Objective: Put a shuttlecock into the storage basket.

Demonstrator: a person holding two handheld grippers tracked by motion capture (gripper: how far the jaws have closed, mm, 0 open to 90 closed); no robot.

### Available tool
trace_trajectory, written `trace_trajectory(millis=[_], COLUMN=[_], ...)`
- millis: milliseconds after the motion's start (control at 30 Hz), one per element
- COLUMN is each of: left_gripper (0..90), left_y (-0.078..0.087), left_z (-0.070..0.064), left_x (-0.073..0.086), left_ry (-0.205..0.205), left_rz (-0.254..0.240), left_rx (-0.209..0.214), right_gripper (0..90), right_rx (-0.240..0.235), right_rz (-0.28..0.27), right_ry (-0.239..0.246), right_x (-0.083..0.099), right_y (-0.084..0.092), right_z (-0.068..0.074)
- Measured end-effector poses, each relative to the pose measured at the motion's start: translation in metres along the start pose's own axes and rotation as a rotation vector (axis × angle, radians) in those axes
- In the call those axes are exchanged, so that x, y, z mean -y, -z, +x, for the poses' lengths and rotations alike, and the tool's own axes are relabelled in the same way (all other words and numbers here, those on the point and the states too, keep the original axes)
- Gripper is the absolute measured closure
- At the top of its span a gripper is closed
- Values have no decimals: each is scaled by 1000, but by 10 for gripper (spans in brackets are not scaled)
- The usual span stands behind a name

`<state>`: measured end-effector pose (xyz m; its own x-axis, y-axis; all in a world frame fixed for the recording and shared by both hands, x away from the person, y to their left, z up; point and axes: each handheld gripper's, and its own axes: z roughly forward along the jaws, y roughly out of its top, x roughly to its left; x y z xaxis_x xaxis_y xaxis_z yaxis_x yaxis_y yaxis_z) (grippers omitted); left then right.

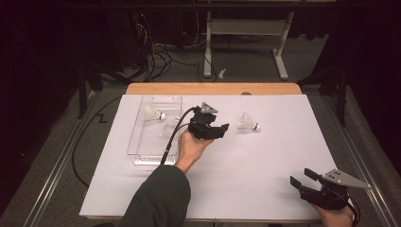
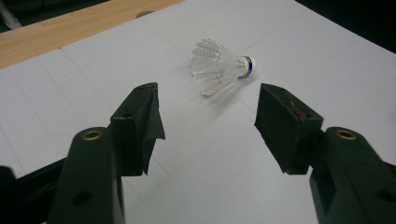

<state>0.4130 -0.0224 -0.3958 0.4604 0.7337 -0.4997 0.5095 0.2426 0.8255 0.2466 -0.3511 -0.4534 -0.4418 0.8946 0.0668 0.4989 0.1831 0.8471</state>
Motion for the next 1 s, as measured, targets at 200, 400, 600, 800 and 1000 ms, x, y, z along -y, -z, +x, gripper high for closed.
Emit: trace_trajectory(millis=[200, 400, 600, 800, 1000], left_gripper=[408, 408, 408, 408, 409], left_y=[-5, -9, -14, -17, -21], left_z=[-4, -7, -9, -10, -8], left_x=[0, -1, -1, -1, -1], left_ry=[-7, -14, -20, -17, -10], left_rz=[6, 15, 23, 24, 28], left_rx=[7, 7, 9, 12, 10], right_gripper=[344, 344, 344, 344, 344], right_rx=[-2, -2, -3, -3, -3], right_rz=[-1, 0, -1, 0, 0], right_ry=[-1, -2, -2, -2, -2], right_x=[0, 0, 0, 0, 0], right_y=[0, 0, 0, 0, 0], right_z=[0, 0, 0, 0, -1])
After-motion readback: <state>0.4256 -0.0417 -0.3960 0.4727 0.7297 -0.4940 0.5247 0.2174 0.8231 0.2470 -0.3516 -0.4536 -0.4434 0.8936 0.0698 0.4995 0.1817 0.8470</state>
